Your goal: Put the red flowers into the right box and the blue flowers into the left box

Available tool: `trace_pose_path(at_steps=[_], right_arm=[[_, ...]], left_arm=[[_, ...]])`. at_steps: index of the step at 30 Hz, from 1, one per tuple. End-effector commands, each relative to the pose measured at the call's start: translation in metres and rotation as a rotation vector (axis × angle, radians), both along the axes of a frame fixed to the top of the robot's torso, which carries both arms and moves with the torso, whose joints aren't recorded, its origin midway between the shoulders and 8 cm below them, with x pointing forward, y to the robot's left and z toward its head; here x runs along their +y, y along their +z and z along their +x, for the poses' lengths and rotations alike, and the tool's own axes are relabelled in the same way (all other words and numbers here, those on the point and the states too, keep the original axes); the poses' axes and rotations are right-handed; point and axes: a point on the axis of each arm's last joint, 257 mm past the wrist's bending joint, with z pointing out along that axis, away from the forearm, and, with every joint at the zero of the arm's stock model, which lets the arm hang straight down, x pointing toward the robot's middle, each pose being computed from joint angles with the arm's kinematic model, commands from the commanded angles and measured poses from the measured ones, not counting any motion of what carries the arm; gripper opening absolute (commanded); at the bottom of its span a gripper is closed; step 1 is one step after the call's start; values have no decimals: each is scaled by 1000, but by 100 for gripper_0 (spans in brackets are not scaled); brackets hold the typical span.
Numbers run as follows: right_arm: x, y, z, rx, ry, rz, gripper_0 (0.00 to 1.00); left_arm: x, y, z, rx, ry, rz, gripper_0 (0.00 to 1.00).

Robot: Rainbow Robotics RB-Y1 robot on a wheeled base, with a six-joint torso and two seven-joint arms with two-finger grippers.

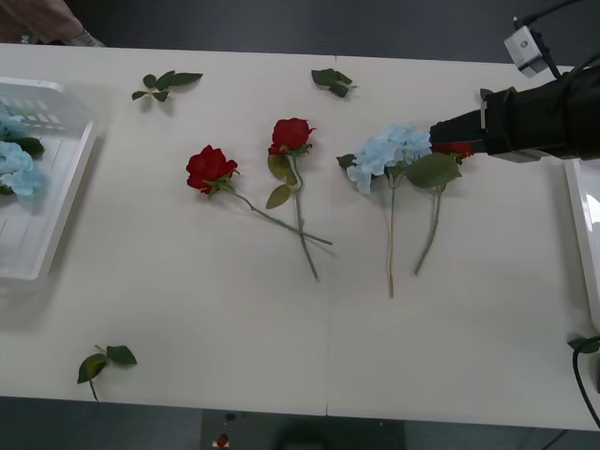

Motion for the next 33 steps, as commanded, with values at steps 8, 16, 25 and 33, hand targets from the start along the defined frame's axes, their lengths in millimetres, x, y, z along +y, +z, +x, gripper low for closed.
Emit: trace_pose_path(at_steps=[8,16,25,33], right_arm=[[-68,-39,6,145,-278,-232,100],[-87,-80,25,174,-363,-365,100],[-87,-123,57,193,-396,-409,100],[-81,-147,94,142,-437,-497,100]], left_arm=[[33,-7,17,-25,-32,106,27],[32,7,30,-82,-45,116,63],[-17,60,59,-252,-106,-39,87],[-70,97,91,-361,-173,-183,100]])
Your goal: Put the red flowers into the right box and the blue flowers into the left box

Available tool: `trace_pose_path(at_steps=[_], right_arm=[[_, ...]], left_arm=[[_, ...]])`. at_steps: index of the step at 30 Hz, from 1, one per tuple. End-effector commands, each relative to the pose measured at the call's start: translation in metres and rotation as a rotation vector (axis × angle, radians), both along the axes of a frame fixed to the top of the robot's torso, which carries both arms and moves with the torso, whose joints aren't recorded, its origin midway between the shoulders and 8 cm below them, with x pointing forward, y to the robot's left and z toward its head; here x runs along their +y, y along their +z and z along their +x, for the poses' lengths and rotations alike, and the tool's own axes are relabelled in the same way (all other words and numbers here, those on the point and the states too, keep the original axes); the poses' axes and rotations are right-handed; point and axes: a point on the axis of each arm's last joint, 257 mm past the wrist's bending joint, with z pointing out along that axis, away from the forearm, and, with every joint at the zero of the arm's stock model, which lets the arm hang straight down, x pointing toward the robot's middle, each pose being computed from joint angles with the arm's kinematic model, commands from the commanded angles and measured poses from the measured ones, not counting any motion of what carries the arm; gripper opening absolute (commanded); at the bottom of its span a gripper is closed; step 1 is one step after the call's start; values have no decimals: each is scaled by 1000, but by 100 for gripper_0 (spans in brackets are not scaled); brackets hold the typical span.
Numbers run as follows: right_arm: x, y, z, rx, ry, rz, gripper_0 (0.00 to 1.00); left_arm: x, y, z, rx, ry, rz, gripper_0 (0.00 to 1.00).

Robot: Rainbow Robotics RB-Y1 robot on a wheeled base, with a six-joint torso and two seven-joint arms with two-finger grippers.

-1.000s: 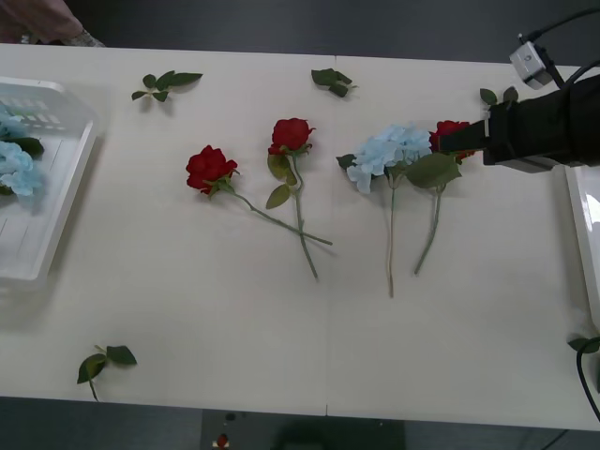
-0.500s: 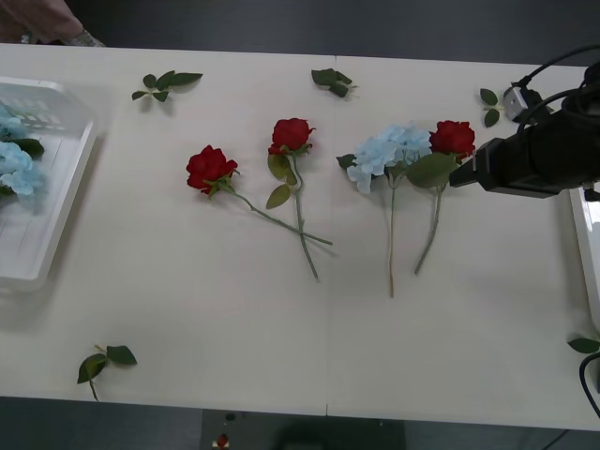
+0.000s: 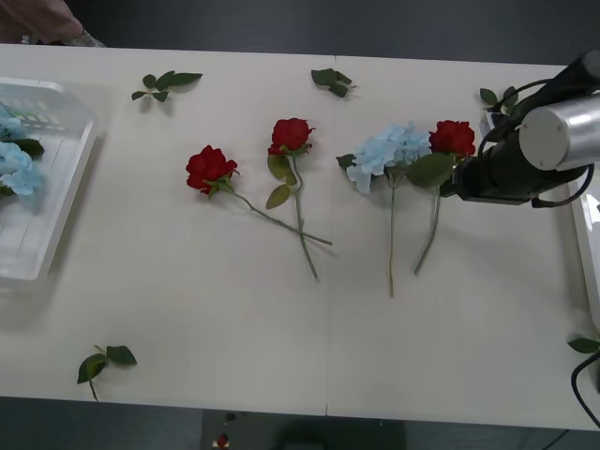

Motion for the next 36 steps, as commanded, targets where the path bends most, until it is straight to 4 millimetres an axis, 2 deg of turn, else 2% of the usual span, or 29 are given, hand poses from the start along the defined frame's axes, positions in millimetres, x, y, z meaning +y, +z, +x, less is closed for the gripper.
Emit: trace_pose_path(at_steps=[1,5,12,19,24,33,36], right_arm=[[17,12,27,-56,3,-26,100],[22,4,42,-79,-13,-35,100],[25,-13,53,-97,-29,-44,100],[20,-31,57,-99,-40,-63,100],[18,-38,59,-107,-42,-84,100],[17,-47,61,-114,-47,-85,100],[17,-49,63,-121,-47,-81,100]], left_arm=[[-22,33,26,-58,-36,-31,100],[-39,40,37,-31,-3,-129,100],[-67,42,60,-35,64,-268,100],[-91,24,88,-38,195,-350,100],[-109,11,100,-19,262,-362,100],[-170,-4,123,-11,272,-439,100],[-204,-7,134,-20,239,-476,100]])
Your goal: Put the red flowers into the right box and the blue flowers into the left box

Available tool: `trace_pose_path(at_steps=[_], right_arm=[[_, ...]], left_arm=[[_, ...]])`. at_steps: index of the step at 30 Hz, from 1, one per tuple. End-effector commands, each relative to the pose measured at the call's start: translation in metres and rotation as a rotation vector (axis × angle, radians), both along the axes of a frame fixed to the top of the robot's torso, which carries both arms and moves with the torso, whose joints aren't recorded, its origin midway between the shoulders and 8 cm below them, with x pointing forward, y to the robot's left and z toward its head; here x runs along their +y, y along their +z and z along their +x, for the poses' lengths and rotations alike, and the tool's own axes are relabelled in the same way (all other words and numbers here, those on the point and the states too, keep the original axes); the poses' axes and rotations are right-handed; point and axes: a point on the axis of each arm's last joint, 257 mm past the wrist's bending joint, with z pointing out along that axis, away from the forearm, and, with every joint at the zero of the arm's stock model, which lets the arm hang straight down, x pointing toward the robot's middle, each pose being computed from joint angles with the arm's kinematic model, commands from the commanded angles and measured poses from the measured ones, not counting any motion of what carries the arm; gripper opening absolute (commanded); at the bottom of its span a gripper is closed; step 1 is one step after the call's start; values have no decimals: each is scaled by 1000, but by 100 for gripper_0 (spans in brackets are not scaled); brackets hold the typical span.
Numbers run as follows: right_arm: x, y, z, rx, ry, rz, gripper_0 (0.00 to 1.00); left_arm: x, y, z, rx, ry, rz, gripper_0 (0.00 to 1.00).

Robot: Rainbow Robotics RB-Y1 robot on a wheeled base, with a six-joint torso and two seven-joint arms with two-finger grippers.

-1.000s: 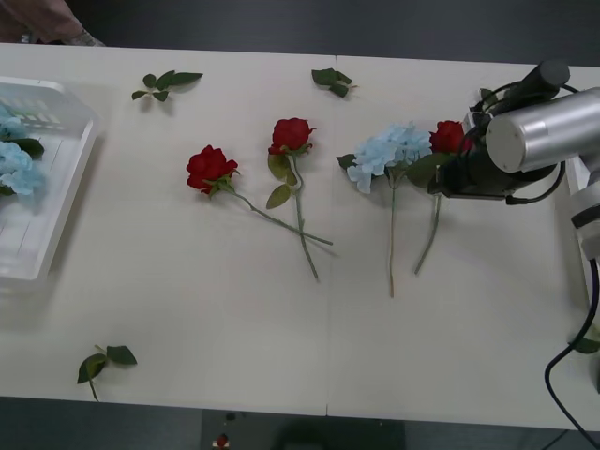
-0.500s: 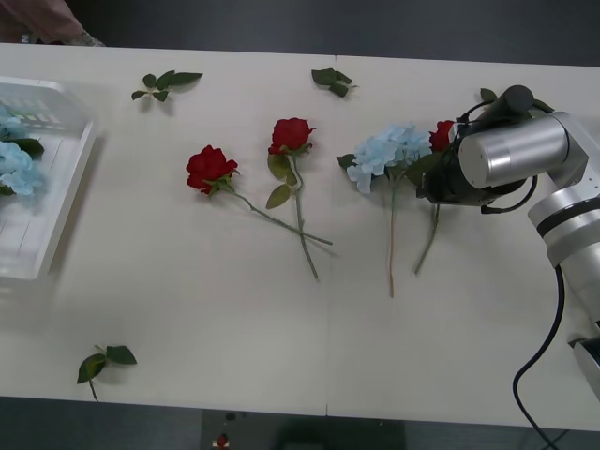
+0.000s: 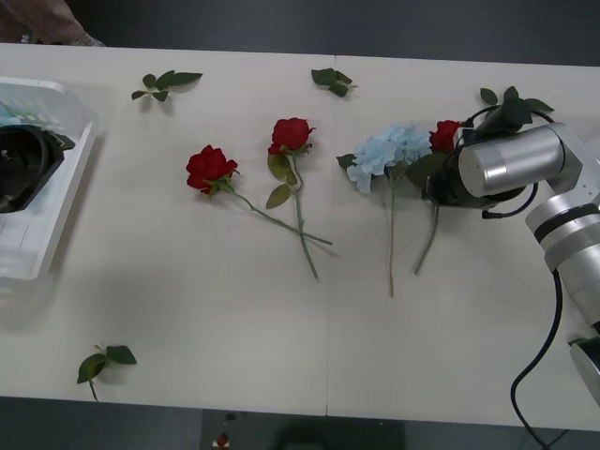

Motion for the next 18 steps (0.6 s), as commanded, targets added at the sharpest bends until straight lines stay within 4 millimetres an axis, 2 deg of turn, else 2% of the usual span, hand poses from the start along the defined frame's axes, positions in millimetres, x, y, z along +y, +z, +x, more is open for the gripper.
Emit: trace_pose_path(at_steps=[1,2,3,4,5,6,7,8,13,14,15,18], right_arm=[[20,12,11,-31,28,15,100],[20,12,11,-31,27,16,97],[20,12,11,-30,26,19,55],[20,11,10,-28,26,19,27],[20,11,10,-29,26,17,18],[21,12,11,-31,28,21,5],[21,12,11,-31,26,22,0],[22,12,11,-31,27,23,0],[22,12,10,-28,18,36,0],[21,13,10,-27,18,34,0],[20,15,10,-21,15,34,0],[15,25,8,-6,7,30,0]], left_arm=[[-43,14,18,-59,-41,-27,100],[-50,14,20,-63,-48,-28,100],[-65,13,25,-72,-61,-31,100],[-75,12,28,-76,-71,-30,100],[-81,12,30,-79,-78,-28,100],[-95,12,34,-86,-92,-22,100],[-104,10,37,-87,-100,-22,100],[-109,10,38,-89,-105,-20,100],[-164,-1,51,-88,-171,-32,100],[-169,-1,53,-92,-178,-31,100],[-181,-5,58,-95,-192,-32,100],[-202,-16,67,-107,-215,-21,100]])
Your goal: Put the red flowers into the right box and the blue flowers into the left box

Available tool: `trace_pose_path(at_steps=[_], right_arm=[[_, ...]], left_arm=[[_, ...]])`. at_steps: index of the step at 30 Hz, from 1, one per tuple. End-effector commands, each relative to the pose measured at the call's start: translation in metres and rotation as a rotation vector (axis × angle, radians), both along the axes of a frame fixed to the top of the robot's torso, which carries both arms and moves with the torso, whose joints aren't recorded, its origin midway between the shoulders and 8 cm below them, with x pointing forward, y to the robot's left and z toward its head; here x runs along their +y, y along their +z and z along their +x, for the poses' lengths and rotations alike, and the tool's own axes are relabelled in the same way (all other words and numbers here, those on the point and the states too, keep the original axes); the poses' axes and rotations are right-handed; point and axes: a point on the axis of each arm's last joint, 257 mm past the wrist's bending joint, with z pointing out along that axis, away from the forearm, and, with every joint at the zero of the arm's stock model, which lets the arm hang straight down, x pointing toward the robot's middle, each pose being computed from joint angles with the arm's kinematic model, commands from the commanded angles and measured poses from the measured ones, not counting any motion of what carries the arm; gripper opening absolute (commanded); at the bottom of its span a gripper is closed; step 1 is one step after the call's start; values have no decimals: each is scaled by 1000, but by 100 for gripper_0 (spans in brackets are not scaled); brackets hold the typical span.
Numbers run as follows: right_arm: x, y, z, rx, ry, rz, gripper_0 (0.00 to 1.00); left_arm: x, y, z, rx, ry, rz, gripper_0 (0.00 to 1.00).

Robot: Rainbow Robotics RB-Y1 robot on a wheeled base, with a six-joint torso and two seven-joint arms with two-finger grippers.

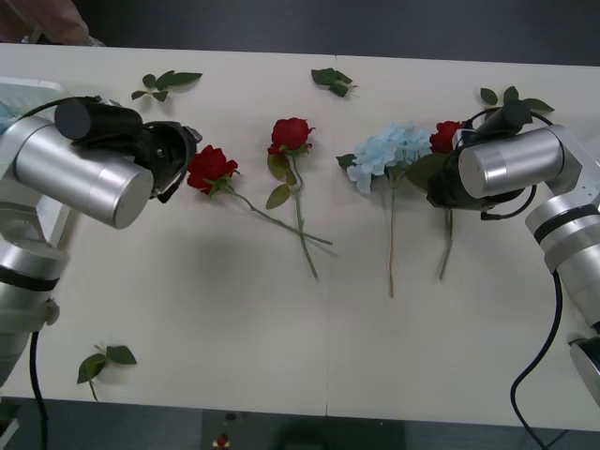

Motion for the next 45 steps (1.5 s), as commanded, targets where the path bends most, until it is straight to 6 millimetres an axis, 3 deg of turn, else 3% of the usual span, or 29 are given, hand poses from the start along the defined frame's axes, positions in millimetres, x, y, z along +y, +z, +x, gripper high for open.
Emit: trace_pose_path(at_steps=[1,4,5,15,19,25,34,35,37,38,41,43,45], right_arm=[[10,32,8,-9,2,17,0],[6,47,6,-7,0,16,0],[3,63,0,4,0,14,0],[-28,138,-29,24,-21,61,0],[-61,172,-44,18,-36,69,0],[-119,205,-65,-11,-39,112,0],[-216,211,-106,-25,-63,7,0],[-228,210,-111,-23,-65,-19,0],[-255,211,-121,-32,-82,-67,0],[-260,211,-123,-34,-84,-77,0],[-289,208,-136,-47,-95,-125,0],[-303,202,-142,-50,-100,-133,0],[-317,194,-146,-53,-101,-139,0]], left_arm=[[-27,7,20,-60,-23,2,100],[-36,-3,25,-57,-34,6,100],[-46,-13,30,-53,-50,6,100],[-79,-50,35,-5,-92,-10,100],[-90,-58,31,17,-88,-40,100],[-98,-68,31,43,-84,-37,100],[-99,-76,39,60,-55,-4,100],[-99,-77,39,60,-57,-1,96],[-100,-77,39,59,-61,6,70],[-100,-78,38,60,-64,11,63],[-101,-80,37,59,-71,24,25],[-102,-80,37,59,-73,27,11],[-101,-81,37,57,-75,35,7]])
